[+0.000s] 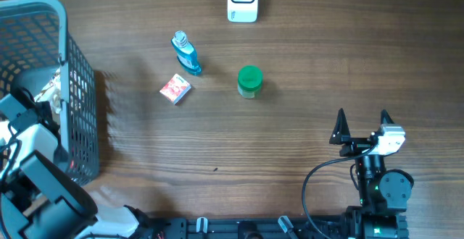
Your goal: Scan the item barcode
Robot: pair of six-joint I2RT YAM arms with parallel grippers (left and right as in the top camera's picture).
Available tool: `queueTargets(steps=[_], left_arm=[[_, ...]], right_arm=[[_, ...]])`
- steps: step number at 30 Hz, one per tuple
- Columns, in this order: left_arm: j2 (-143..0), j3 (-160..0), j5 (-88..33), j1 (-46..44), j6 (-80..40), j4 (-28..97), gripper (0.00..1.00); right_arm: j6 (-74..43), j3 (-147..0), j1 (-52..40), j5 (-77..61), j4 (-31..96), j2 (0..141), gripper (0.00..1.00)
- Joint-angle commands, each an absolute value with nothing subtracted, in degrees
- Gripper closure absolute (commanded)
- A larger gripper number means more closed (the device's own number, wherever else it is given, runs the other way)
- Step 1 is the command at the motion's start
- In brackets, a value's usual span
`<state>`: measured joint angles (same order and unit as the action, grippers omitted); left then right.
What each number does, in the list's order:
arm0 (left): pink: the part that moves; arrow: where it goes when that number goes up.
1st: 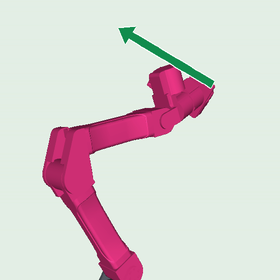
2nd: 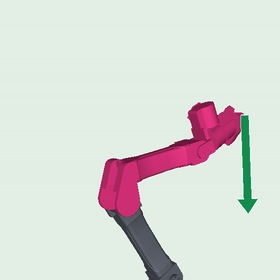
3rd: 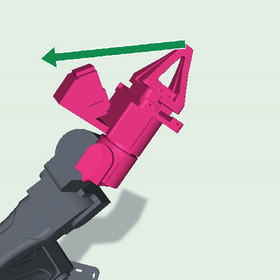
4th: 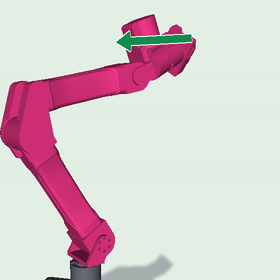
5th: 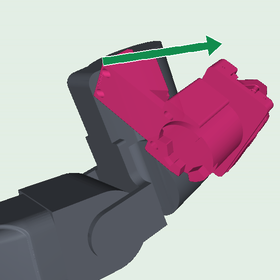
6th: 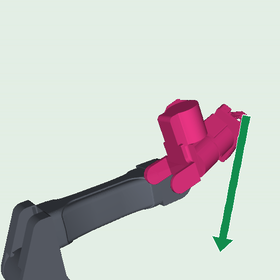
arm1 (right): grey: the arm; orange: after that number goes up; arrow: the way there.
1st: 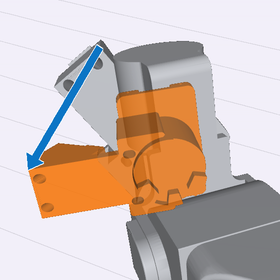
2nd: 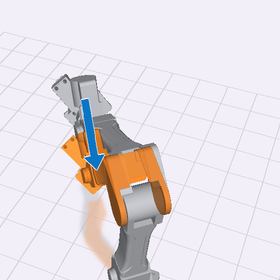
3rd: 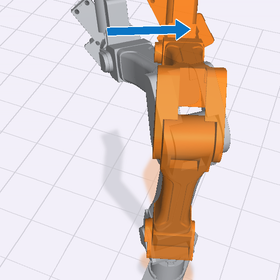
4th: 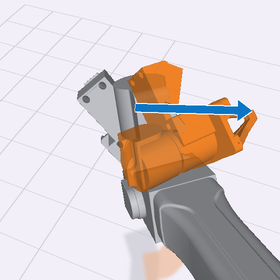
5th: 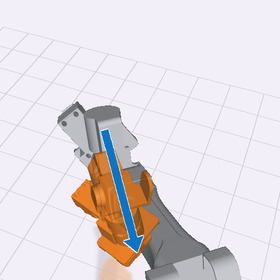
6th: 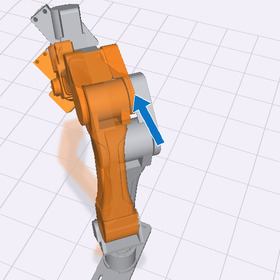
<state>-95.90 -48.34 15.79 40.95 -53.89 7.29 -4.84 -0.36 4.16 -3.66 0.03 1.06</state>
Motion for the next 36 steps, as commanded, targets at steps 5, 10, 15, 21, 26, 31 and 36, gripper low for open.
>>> queueTargets(steps=[5, 10, 15, 21, 26, 31, 36], left_arm=[[-100.5, -46.2, 8.6, 41.1, -54.4, 5.9, 0.96], [-99.2, -47.0, 8.3, 41.1, -54.3, 6.5, 0.96], [-93.5, -48.4, 7.3, 41.1, -52.3, 7.4, 0.96], [-82.2, -57.2, 6.4, 41.3, -49.7, 15.4, 0.96], [-76.0, -63.9, 5.7, 43.1, -49.6, 20.1, 0.96], [-72.8, -66.7, 0.3, 44.7, -49.7, 21.1, 0.96], [-71.5, -67.0, -3.5, 44.7, -49.9, 21.0, 0.96]], right_arm=[[-4.5, -0.3, 4.1, -4.2, -0.1, 1.2, 0.00], [-4.5, -0.3, 4.1, -4.2, -0.1, 1.2, 0.00], [-4.5, -0.3, 4.1, -4.2, -0.1, 1.2, 0.00], [-4.5, -0.3, 4.1, -4.2, -0.1, 1.2, 0.00], [-4.5, -0.3, 4.1, -4.2, -0.1, 1.2, 0.00], [-4.5, -0.3, 4.1, -4.2, -0.1, 1.2, 0.00], [-4.5, -0.3, 4.1, -4.2, -0.1, 1.2, 0.00]])
